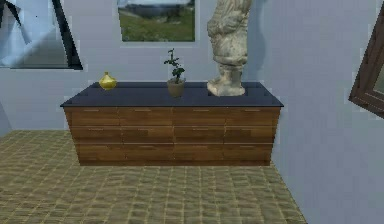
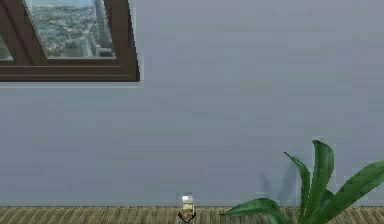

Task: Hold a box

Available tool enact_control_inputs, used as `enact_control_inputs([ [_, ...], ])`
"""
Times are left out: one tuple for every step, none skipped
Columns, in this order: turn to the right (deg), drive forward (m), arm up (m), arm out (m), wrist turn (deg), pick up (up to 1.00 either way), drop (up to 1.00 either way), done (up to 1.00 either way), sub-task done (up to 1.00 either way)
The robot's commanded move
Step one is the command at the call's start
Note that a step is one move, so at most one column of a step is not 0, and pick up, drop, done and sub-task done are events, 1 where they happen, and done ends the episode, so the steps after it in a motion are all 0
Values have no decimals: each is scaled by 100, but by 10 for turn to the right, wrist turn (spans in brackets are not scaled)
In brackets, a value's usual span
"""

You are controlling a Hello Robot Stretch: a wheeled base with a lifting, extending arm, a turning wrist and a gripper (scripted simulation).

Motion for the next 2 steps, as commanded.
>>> enact_control_inputs([
  [0,0,10,0,0,0,0,0,0],
  [0,0,0,0,0,0,0,100,0],
])
